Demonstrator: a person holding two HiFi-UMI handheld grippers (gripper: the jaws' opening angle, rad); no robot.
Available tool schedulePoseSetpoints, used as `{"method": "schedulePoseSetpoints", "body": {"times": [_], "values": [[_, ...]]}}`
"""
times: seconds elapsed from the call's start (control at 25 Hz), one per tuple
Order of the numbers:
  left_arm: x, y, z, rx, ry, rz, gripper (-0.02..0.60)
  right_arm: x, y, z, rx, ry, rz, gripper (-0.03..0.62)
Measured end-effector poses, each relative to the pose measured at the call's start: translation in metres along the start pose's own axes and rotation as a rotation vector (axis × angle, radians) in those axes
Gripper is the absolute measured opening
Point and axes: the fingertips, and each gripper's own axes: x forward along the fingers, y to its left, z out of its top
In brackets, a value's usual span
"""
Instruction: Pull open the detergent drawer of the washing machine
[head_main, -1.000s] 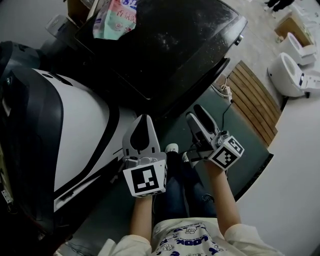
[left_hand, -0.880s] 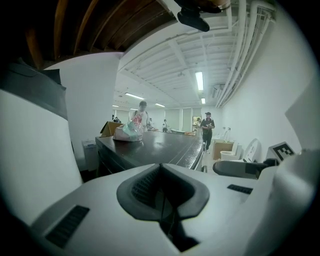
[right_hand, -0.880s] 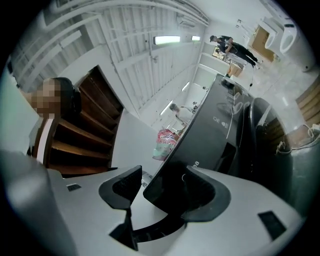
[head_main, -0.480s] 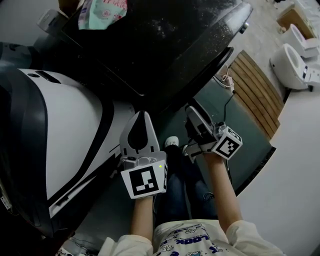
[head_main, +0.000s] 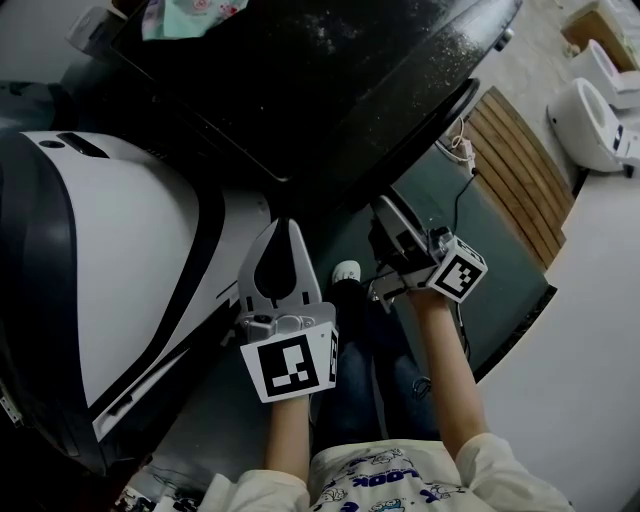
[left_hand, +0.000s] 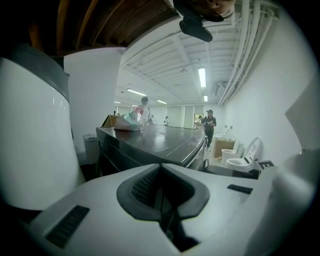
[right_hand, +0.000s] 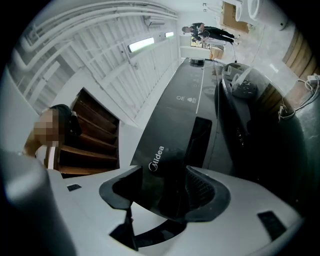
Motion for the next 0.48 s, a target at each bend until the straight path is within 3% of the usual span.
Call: {"method": "schedulePoseSetpoints", "body": {"times": [0.16,0.48], "values": [[-0.001,0.002,-0.009,0.036,0.023,-0.014,0.015,0.003,-0.006,-0.002,0.020,-0.004,0.007,0.261],[0.000,0.007,-0.014,0.023,0.030,-0.005,0.015,0.016,-0.012,-0.001,0.050,0.010,0.047,0.262]]}}
